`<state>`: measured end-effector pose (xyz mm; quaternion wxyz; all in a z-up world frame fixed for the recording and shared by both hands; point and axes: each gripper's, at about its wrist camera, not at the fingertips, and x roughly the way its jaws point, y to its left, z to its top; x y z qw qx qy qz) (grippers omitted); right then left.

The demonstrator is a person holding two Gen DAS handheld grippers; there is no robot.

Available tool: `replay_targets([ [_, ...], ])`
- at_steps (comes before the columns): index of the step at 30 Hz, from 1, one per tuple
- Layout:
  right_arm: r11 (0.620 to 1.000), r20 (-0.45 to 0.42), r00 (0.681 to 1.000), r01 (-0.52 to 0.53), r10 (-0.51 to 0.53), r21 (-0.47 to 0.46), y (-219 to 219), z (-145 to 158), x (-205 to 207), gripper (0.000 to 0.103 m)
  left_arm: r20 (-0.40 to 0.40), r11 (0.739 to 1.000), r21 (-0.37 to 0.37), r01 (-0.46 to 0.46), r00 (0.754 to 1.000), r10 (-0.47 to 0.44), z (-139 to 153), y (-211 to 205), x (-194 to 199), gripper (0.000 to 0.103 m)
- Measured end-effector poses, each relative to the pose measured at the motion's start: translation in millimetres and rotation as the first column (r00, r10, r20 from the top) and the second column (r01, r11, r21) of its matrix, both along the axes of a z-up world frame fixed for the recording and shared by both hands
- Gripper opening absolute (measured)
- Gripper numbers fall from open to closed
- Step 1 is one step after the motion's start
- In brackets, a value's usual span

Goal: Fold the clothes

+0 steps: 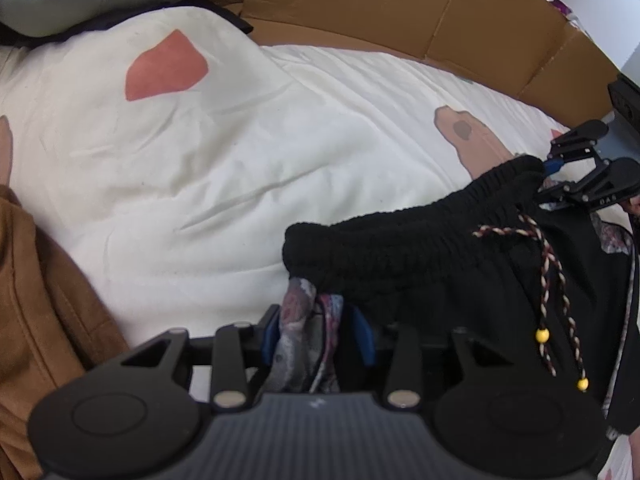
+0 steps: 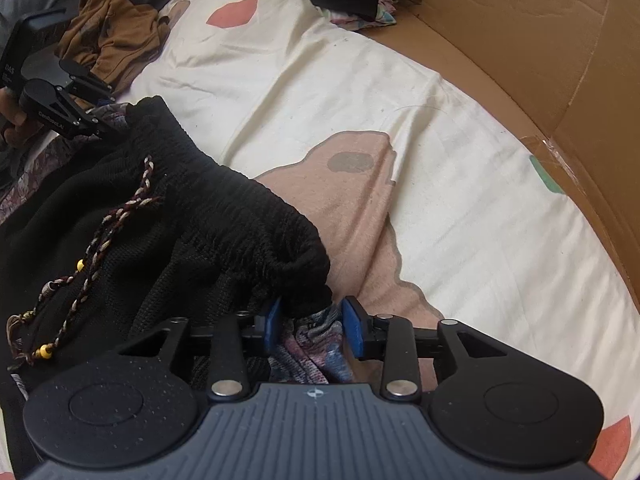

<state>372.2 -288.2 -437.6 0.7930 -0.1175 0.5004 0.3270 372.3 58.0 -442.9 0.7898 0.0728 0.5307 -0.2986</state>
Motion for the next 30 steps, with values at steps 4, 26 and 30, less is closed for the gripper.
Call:
replay_targets([
  [4, 1.000, 0.010, 1.000, -0.015, 0.015, 0.010, 2.6, 0.2, -3.1, 0.033, 0.004, 1.000, -0.003, 0.014, 1.000, -0.014, 1.5, -1.2, 0.0, 0.019],
  [26, 0.966, 0.309, 0.943, 0.188, -0.128, -0.176, -11.3, 70.4, -12.8, 0.007, 0.317, 0.999, 0.024, 0.044, 0.947, -0.049, 69.0, -38.6, 0.7, 0.007],
  [30, 0.955, 0.333, 0.929, 0.232, -0.161, -0.185, -20.0, 80.2, 0.1, 0.007, 0.356, 0.999, 0.038, 0.035, 0.933, -0.047, 73.3, -51.4, 13.8, 0.007],
])
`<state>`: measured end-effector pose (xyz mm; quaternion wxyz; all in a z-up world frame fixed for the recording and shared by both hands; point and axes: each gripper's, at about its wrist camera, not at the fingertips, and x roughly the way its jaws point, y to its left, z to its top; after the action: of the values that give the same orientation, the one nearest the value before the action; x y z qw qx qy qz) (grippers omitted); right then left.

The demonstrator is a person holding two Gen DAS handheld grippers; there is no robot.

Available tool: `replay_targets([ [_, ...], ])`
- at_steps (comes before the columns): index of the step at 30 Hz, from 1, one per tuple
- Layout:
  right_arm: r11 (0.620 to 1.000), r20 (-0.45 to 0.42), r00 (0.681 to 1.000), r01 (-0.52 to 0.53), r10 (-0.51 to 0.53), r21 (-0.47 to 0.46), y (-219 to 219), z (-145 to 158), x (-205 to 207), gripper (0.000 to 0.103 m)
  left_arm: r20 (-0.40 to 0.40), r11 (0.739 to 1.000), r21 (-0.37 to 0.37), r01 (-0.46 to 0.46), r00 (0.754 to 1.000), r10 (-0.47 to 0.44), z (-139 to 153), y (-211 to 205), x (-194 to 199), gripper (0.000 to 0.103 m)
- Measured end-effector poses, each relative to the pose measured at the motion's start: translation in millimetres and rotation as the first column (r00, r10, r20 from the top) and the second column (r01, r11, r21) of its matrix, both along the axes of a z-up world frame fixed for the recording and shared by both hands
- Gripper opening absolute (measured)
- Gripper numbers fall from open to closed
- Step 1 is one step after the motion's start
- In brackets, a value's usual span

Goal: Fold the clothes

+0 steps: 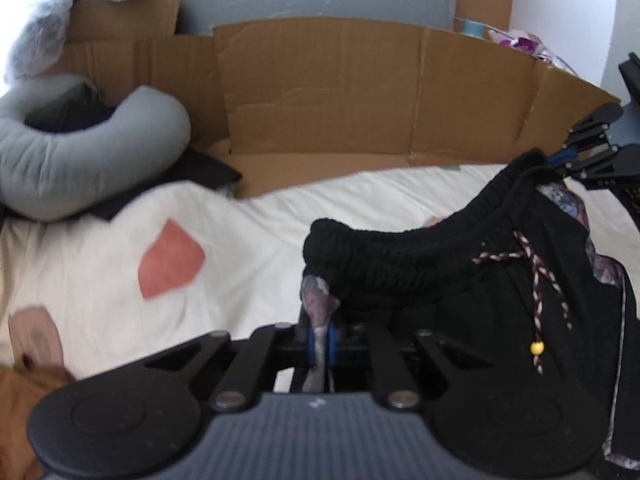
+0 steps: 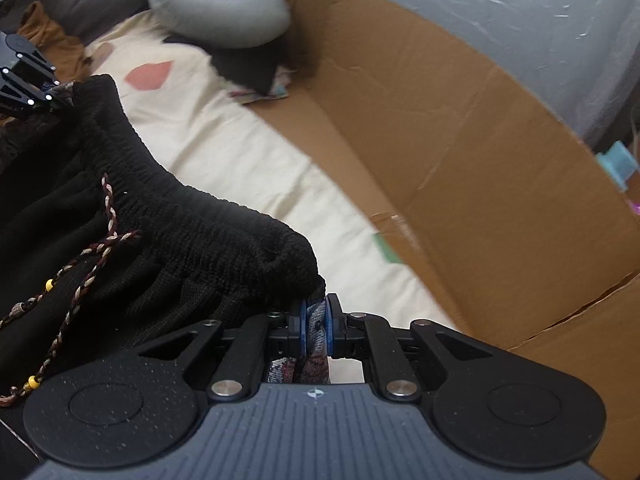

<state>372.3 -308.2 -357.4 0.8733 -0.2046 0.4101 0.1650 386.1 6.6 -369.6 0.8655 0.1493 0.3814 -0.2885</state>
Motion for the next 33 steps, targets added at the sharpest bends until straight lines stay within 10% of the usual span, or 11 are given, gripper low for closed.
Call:
replay_targets([
  [23, 0.977, 0.040, 0.978, 0.205, -0.203, -0.052, 2.5, -3.7, 91.2, 0.007, 0.070, 0.985, 0.125, -0.118, 0.991, 0.110, -1.9, -40.7, 84.6, 0.007],
  [33, 0.964, -0.103, 0.959, 0.266, -0.266, -0.011, 5.3, -39.3, 112.9, 0.031, -0.039, 0.962, 0.223, -0.158, 0.985, 0.170, -22.1, -44.9, 90.1, 0.051],
])
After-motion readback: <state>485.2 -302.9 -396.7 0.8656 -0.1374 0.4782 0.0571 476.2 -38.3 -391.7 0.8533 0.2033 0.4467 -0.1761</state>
